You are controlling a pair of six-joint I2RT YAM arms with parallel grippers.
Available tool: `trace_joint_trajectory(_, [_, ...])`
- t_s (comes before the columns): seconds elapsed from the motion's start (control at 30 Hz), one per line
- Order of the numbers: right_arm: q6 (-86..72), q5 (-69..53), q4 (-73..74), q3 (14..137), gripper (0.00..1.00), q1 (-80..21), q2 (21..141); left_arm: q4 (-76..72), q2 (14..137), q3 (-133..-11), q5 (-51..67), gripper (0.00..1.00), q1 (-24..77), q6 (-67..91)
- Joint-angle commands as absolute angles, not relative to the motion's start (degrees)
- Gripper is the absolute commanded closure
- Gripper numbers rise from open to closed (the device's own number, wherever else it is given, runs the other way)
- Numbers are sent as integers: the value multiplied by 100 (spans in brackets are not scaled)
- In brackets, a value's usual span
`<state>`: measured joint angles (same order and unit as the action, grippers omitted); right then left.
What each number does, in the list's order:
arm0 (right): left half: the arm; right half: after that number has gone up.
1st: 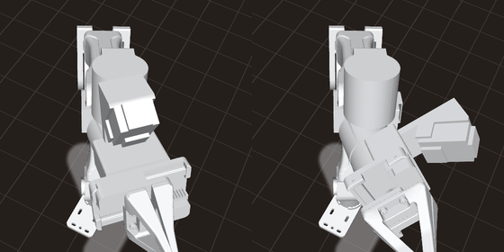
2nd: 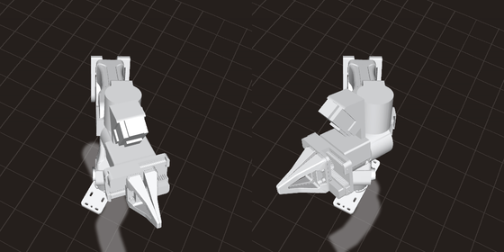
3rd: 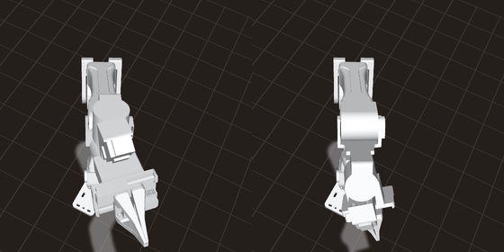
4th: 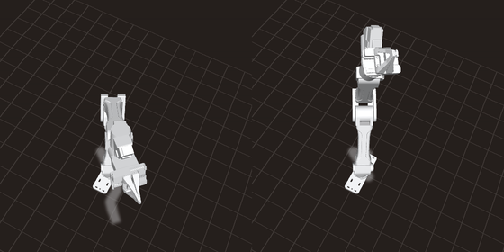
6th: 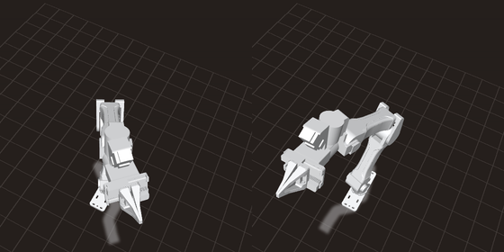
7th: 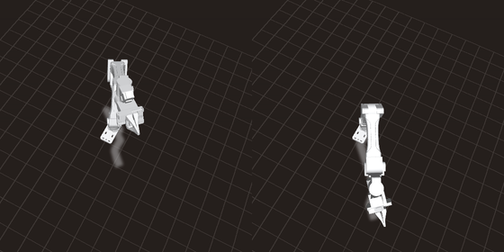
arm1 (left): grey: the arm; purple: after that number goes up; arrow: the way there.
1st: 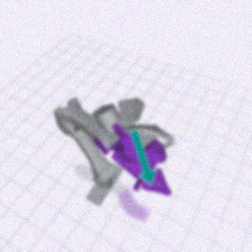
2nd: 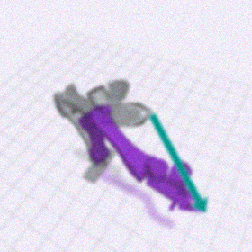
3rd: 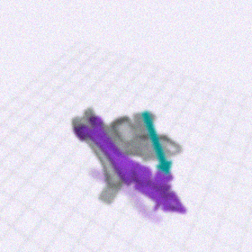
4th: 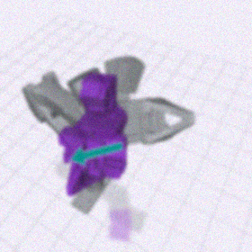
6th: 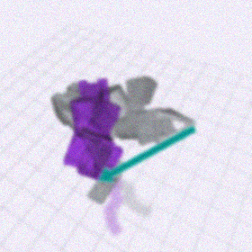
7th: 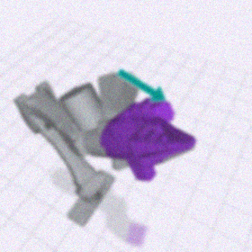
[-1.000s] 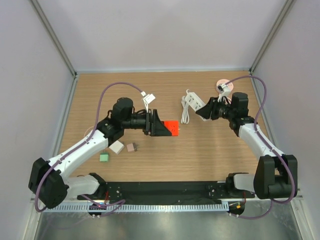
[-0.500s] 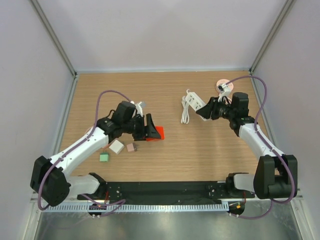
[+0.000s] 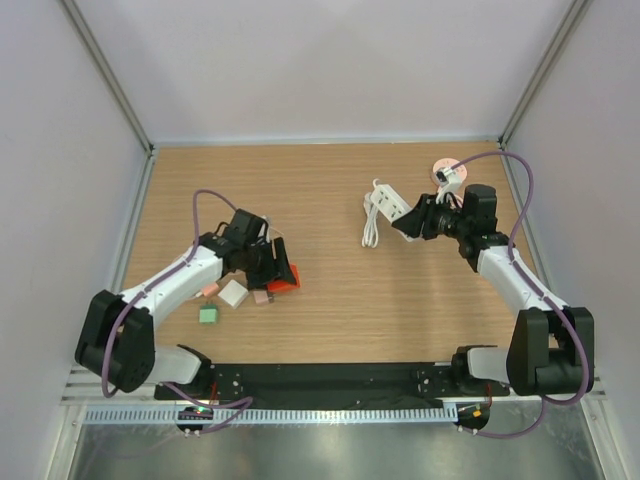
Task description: Pull the plug off the socket
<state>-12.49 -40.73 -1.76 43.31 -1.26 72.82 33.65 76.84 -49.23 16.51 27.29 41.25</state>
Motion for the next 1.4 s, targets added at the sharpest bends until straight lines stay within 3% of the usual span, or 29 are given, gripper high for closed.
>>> trace_joint_trajectory(0.0, [-1248, -4289, -809, 4482, 99, -88, 7269, 3331, 7804, -4931, 1485, 100, 2681, 3920])
trace_joint_trajectory(0.23, [-1257, -4307, -809, 4491, 99, -79, 7295, 3366, 8015, -4887, 1275, 98, 2610, 3815])
trace_joint_trajectory(0.47, [-1239, -4342, -809, 4491, 99, -70, 7321, 3533, 8279, -5018, 1037, 70, 2602, 3657])
trace_joint_trajectory(1.03, [-1248, -4368, -809, 4491, 99, -79, 7374, 4236, 7752, -5326, 53, 24, 2602, 3393])
trace_joint_trajectory(1.07, [-1248, -4368, -809, 4491, 99, -70, 7374, 4262, 7700, -5344, 44, 16, 2602, 3375])
trace_joint_trajectory(1.17, [-1239, -4368, -809, 4491, 99, -70, 7383, 4289, 7507, -5388, -113, 11, 2602, 3314])
trace_joint_trajectory(1.37, [-1239, -4377, -809, 4491, 99, -70, 7392, 4438, 7216, -5519, -369, 9, 2602, 3243])
